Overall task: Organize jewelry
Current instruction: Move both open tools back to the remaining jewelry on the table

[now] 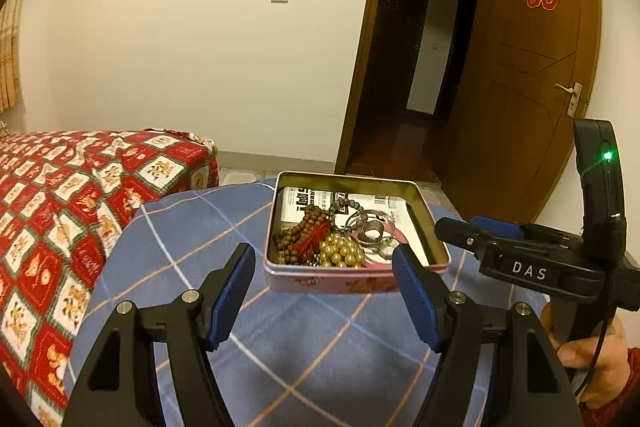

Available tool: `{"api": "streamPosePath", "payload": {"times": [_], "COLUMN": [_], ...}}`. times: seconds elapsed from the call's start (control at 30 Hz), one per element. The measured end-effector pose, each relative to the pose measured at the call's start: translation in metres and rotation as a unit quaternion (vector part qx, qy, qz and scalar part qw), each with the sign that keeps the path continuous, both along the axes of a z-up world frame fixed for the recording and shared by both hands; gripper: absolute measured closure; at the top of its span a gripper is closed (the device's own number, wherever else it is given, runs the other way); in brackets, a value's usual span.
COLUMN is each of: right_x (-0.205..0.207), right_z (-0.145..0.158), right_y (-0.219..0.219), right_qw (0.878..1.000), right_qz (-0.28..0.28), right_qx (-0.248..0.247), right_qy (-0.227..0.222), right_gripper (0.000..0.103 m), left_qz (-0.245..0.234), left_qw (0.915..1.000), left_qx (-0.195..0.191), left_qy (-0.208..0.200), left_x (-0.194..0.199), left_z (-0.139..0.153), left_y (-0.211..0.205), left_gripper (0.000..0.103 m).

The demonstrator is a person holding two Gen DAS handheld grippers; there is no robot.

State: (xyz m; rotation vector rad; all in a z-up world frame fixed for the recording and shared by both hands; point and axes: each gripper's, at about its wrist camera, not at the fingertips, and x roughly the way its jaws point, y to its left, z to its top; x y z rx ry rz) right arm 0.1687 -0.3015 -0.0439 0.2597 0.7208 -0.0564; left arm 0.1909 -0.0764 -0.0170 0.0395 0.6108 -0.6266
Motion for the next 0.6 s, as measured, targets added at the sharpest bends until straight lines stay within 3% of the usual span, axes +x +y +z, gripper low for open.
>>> {"api": "streamPosePath", "payload": {"times": [0.43,0.6], "right_x": [-0.035,-0.049], "right_z": [-0.003,-0.004], "right_y": [0.013,0.016], "right_qw": [1.000,1.000], "right_qz": [0.012,0.021], "right_qx": [0.002,0.005], "right_qy": [0.000,0.003], "right_gripper": [0.038,0.038], "left_qz": [0.007,-0.007], "left_qw": [0.9999,0.9999], "left_qx": [-0.007,0.008], "left_qy": [-0.007,-0.008], "left_x": [-0.037,-0.053], "left_z": [0.005,-0.002], "left_y": [0.029,0.037], "left_gripper": [0.032,0.032]}}
